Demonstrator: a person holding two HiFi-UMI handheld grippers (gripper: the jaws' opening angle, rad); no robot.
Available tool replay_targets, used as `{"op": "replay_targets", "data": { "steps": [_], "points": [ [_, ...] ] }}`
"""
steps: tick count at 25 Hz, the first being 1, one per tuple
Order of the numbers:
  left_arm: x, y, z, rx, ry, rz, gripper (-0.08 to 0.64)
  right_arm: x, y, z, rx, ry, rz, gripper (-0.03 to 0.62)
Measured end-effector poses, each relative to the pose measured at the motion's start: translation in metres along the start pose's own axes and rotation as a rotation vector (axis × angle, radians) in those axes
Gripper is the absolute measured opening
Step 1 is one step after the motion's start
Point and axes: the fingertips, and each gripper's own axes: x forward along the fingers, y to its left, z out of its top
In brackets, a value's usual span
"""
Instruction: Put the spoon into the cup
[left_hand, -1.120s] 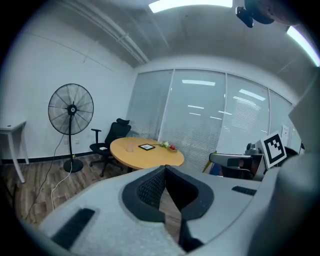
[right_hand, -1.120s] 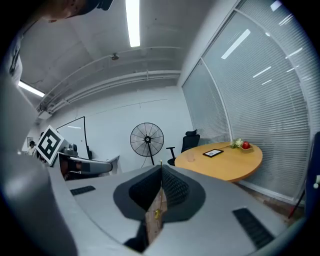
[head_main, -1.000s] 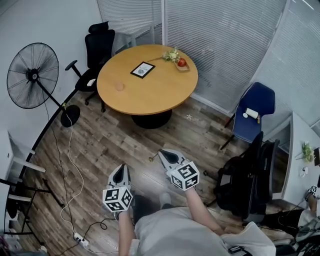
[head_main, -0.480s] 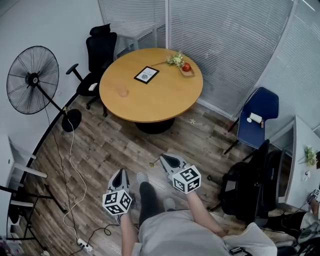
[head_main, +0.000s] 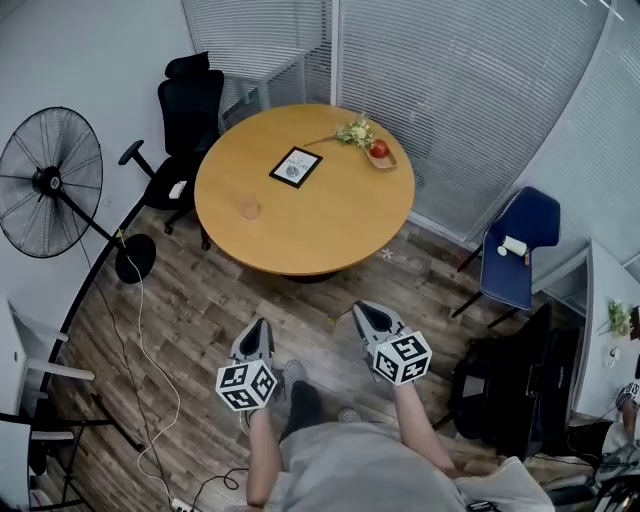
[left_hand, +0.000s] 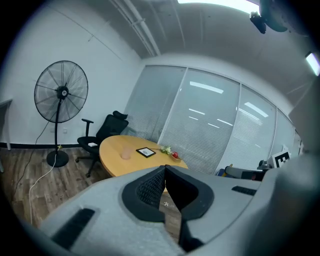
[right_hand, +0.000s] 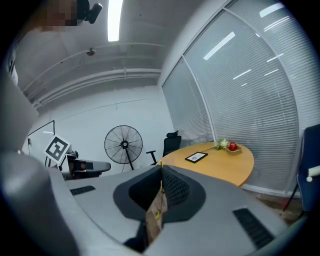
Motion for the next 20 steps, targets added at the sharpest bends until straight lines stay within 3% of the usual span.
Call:
{"op": "replay_targets", "data": {
  "steps": [10, 16, 20],
  "points": [
    [0.074, 0.094, 0.073, 0.001, 0.026, -0.047, 0.008, 0.115, -0.006, 0.040, 0.032, -0.039, -0.083, 0.002],
    [0.102, 0.143, 0.093, -0.005, 0.044, -0.068, 0.008, 0.168, 0.009, 0.045, 0.037, -0.037, -0.107, 0.002],
    [0.114, 0.165, 0.100, -0.019, 0.036, -0.074, 0.008, 0.194, 0.022, 0.047, -0.012, -0.006, -0.104, 0.002]
  ]
}}
